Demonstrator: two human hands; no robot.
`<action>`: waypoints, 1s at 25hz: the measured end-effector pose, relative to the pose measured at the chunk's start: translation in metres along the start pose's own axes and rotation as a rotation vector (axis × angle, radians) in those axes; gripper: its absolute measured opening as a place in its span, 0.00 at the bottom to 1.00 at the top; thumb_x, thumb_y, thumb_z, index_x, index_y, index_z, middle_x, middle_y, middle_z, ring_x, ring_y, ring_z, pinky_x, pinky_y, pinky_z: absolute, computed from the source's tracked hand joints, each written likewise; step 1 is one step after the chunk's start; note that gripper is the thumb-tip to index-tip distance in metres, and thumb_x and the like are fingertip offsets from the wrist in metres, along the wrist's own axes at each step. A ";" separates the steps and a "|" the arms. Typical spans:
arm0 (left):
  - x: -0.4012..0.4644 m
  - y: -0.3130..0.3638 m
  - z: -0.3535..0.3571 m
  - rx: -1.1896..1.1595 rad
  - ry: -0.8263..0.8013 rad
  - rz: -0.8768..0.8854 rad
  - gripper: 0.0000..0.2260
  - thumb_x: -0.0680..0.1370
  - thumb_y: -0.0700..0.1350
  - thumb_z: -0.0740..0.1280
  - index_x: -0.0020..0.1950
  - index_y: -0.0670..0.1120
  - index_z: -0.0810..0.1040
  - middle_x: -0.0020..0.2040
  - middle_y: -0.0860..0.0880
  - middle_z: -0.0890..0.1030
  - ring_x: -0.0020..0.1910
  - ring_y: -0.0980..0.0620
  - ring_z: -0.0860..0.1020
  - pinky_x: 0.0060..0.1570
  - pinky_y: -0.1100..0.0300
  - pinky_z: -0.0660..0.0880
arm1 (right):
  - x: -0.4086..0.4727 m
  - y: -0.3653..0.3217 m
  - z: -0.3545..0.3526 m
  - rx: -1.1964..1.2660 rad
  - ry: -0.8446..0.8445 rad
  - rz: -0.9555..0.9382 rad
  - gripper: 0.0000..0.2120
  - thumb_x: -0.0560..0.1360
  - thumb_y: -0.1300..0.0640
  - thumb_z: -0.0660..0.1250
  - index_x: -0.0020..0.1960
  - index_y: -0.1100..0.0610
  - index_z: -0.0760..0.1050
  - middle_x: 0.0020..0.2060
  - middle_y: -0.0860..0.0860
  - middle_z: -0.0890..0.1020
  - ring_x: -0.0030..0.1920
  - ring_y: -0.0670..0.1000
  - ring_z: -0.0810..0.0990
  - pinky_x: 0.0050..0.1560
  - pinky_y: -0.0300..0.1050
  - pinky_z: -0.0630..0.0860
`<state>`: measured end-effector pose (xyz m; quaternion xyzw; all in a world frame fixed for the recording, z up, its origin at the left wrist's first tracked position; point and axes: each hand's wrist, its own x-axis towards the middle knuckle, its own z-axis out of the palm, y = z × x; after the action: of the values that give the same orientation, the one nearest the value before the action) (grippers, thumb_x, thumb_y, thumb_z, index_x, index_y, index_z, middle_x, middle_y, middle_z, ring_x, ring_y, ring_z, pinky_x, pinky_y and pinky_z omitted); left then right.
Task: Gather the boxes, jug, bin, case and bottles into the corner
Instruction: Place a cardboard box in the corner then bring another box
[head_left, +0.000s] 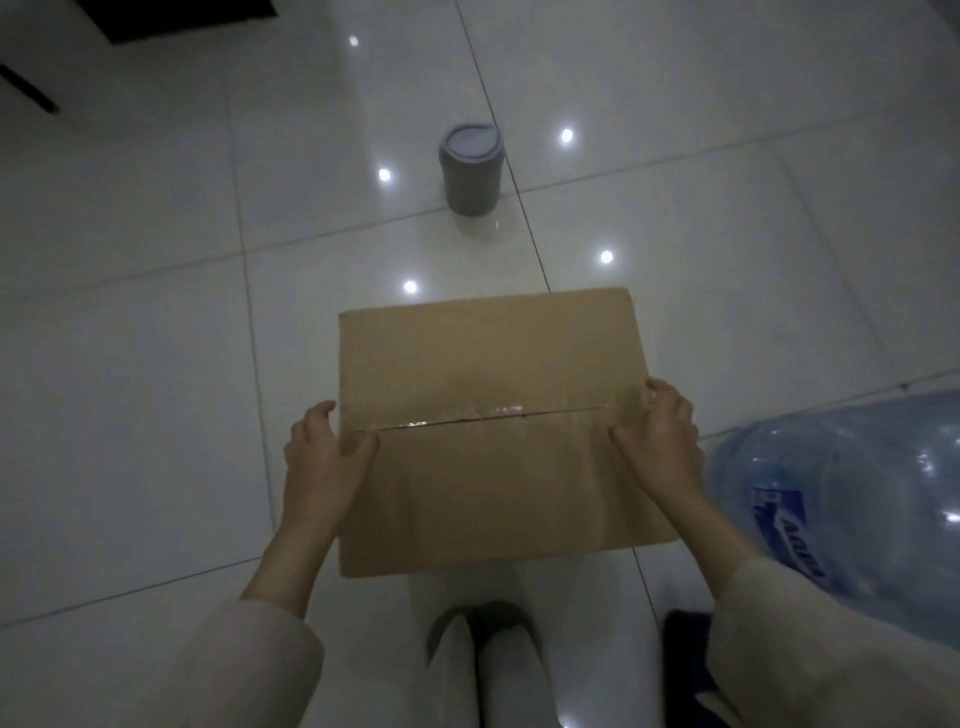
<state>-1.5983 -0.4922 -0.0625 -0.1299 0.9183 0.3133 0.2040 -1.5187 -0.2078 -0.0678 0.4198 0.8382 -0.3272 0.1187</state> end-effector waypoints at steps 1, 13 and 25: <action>0.011 -0.006 0.015 -0.034 -0.011 -0.034 0.31 0.75 0.50 0.66 0.72 0.41 0.58 0.71 0.38 0.65 0.69 0.39 0.64 0.67 0.46 0.63 | 0.011 0.010 0.009 0.006 0.015 0.009 0.31 0.73 0.53 0.65 0.72 0.55 0.56 0.71 0.58 0.63 0.68 0.63 0.65 0.67 0.63 0.63; 0.012 -0.009 0.009 -0.253 0.085 -0.191 0.37 0.71 0.52 0.70 0.74 0.46 0.54 0.71 0.41 0.64 0.69 0.39 0.65 0.68 0.42 0.63 | 0.016 -0.011 0.006 0.236 -0.048 0.083 0.30 0.69 0.48 0.70 0.66 0.55 0.62 0.61 0.55 0.74 0.56 0.56 0.74 0.54 0.49 0.69; -0.078 -0.106 -0.232 -0.578 0.542 -0.453 0.33 0.72 0.48 0.70 0.73 0.46 0.58 0.71 0.43 0.66 0.68 0.41 0.67 0.68 0.42 0.65 | -0.120 -0.265 0.041 0.134 -0.399 -0.428 0.25 0.71 0.54 0.70 0.65 0.54 0.65 0.53 0.50 0.73 0.53 0.53 0.73 0.51 0.43 0.66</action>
<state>-1.5585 -0.7111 0.0847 -0.4564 0.7618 0.4589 -0.0249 -1.6548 -0.4246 0.0773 0.1680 0.8443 -0.4756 0.1812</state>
